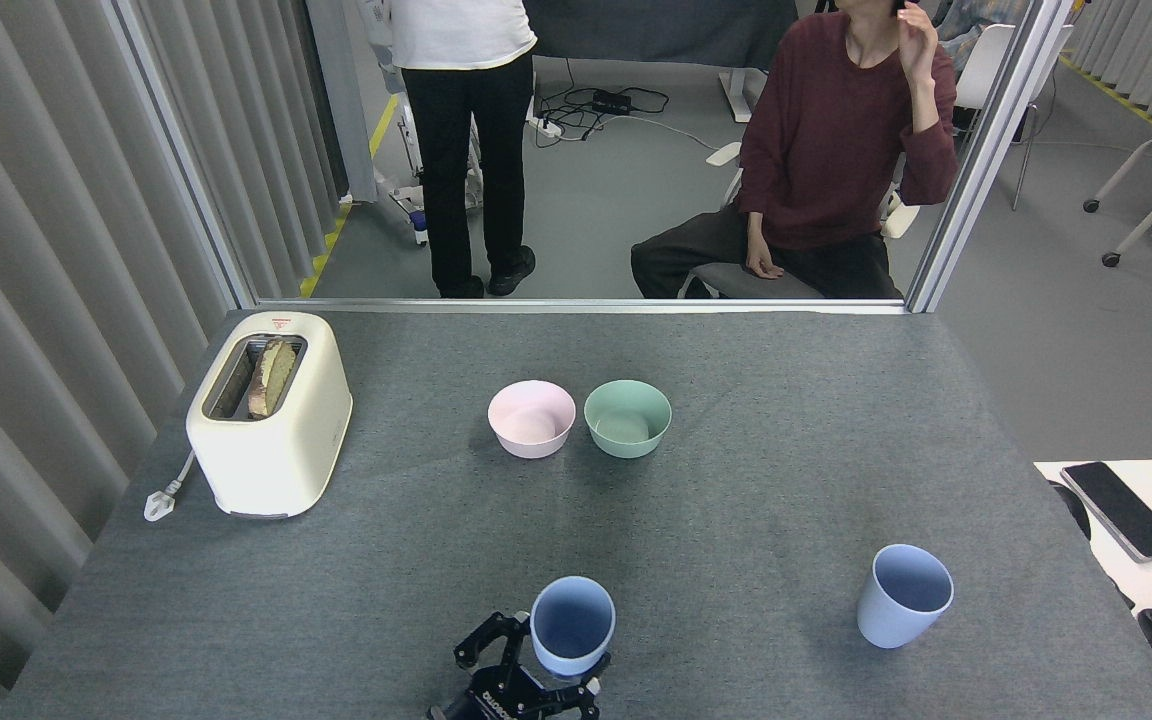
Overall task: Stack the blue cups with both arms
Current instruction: 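Carry the held cup toward the table centre and set it down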
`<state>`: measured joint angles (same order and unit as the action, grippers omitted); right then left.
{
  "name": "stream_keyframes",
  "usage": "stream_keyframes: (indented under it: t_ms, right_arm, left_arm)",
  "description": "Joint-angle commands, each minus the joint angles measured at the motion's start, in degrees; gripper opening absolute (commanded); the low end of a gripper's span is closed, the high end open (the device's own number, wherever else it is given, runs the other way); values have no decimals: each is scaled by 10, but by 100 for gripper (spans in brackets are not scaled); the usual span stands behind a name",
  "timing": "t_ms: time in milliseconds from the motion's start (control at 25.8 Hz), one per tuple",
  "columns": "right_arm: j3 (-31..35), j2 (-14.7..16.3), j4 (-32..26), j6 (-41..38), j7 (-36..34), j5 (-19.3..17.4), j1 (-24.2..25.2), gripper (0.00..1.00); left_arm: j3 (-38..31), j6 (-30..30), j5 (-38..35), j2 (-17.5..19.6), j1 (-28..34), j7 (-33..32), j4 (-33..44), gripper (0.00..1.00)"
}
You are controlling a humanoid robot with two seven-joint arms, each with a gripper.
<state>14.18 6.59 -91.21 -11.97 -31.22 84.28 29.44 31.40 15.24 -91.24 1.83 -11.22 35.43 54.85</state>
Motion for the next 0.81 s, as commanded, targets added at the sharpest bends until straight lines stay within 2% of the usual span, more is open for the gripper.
stream_keyframes:
  t_ms: [0, 155, 272, 388, 776]
  right_arm:
    - [1, -1, 0, -1, 0, 0, 0, 100]
    - [2, -1, -1, 0, 0, 1, 0, 100]
    - [2, 0, -1, 0, 0, 0, 0, 100]
    - [2, -2, -1, 0, 0, 0, 0, 100]
    - [2, -3, -2, 0, 0, 1, -4, 100]
  left_arm:
    - [43, 3, -23, -24, -13, 1, -28, 72]
    - [47, 3, -25, -46, -31, 4, -64, 73]
    - [46, 2, -24, -46, -33, 6, -68, 91]
    - [46, 2, -24, -42, -32, 8, -67, 99]
    - [41, 2, -21, -28, -27, 17, -66, 100]
